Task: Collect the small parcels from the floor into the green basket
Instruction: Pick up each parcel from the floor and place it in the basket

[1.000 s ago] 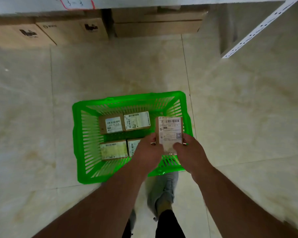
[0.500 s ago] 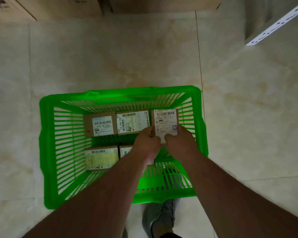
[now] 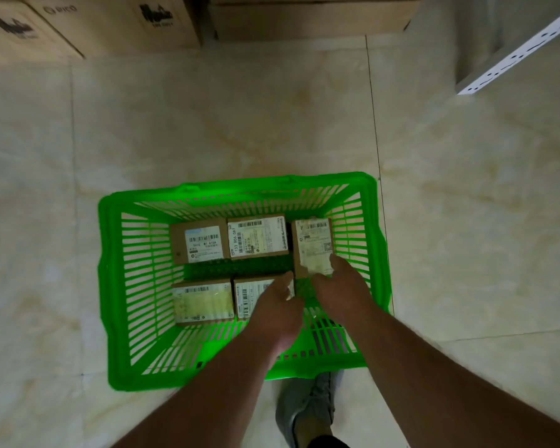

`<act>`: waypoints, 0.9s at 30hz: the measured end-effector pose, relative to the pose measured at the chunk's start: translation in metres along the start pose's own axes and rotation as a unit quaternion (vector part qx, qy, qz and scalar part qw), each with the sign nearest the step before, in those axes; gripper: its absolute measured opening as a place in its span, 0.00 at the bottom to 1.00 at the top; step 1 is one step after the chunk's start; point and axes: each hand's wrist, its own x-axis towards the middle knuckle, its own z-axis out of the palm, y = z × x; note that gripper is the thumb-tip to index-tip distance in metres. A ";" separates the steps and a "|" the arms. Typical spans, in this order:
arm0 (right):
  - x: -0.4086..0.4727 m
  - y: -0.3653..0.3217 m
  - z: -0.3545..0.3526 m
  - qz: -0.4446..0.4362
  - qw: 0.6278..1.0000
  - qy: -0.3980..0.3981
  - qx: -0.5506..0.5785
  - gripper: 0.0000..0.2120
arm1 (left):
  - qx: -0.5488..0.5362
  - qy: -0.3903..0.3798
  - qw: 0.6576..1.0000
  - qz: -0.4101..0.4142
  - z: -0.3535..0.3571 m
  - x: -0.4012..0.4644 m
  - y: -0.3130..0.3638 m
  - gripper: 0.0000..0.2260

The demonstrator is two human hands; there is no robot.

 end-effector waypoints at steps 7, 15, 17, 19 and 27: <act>-0.065 0.006 -0.011 -0.002 1.000 -0.003 0.020 0.26 | 0.050 -0.006 0.998 0.026 -0.009 -0.055 0.003 0.22; -0.184 0.007 -0.039 0.037 0.995 0.050 0.075 0.24 | 0.166 -0.032 0.982 0.084 -0.015 -0.124 0.004 0.27; -0.206 0.016 -0.045 0.036 0.993 0.059 0.095 0.30 | 0.206 -0.037 0.972 0.102 -0.012 -0.146 0.012 0.26; -0.225 0.029 -0.051 0.042 0.988 0.069 0.130 0.30 | 0.244 -0.055 0.962 0.112 -0.001 -0.162 0.012 0.26; -0.289 0.126 -0.082 0.090 0.960 0.123 0.235 0.28 | 0.340 -0.124 0.919 0.158 0.083 -0.214 -0.013 0.26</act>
